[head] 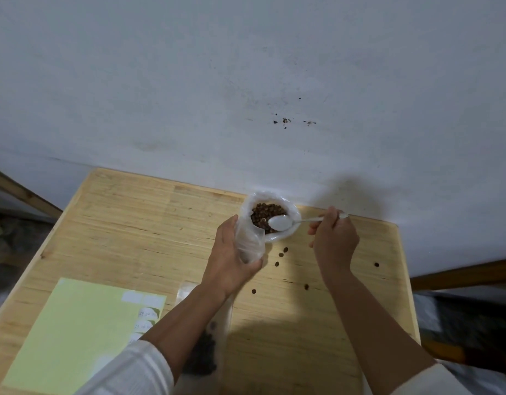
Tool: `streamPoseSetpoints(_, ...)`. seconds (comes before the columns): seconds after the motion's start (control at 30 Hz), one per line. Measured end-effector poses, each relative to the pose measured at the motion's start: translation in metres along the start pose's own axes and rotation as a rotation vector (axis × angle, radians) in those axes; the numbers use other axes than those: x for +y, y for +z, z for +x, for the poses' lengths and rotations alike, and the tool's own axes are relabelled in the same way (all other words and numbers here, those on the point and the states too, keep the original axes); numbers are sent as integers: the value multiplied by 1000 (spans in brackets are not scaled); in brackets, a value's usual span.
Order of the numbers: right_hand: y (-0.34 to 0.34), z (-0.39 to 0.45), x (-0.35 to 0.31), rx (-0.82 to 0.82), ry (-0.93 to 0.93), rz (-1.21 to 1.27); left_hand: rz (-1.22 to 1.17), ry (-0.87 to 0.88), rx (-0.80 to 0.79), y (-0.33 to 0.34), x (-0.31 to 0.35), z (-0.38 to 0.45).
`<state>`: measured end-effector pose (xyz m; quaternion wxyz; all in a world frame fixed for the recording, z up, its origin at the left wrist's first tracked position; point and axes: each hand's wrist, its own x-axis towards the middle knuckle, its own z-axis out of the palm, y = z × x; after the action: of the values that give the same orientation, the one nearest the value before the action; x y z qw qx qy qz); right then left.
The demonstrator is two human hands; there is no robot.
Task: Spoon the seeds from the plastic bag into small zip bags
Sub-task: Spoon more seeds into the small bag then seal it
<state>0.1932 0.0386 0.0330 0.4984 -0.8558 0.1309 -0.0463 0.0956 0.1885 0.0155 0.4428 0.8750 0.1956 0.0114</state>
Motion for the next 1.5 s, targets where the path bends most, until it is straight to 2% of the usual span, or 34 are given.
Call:
streamPoseSetpoints(0.1, 18, 6, 13, -11, 93, -99, 5, 10, 5, 0, 0, 0)
streamPoseSetpoints(0.2, 34, 5, 8, -5, 172, -56, 2, 7, 1, 2, 0, 0)
streamPoseSetpoints(0.37, 46, 4, 12, -8, 554, 344, 12, 22, 1, 3, -1, 1)
streamPoseSetpoints(0.5, 33, 6, 19, -41, 637, 594, 18, 37, 10, 1, -1, 1)
streamPoseSetpoints(0.67, 5, 2, 9, -116, 544, 615, -7, 12, 14, 3, -2, 2)
streamPoseSetpoints(0.8, -17, -8, -9, -221, 347, 556, -24, 7, 21, 2, -1, 1)
streamPoseSetpoints(1.0, -36, -27, -19, -373, -91, 255, -87, 3, 30, 1, 3, -1)
streamPoseSetpoints(1.23, -64, -33, -4, -457, -274, -56, -39, 20, 72, 2, 0, -1)
streamPoseSetpoints(1.3, -68, -34, 8, -515, -266, -184, -40, 26, 79, 3, 1, 0)
streamPoseSetpoints(1.37, -69, -37, 19, -565, -183, -193, -52, 24, 77, 4, 1, -1)
streamPoseSetpoints(1.43, -68, -40, 29, -540, -17, -29, -45, 30, 79, 4, 0, -2)
streamPoseSetpoints(1.5, -65, -40, 40, -439, 158, 158, -41, 35, 80, 4, 0, -4)
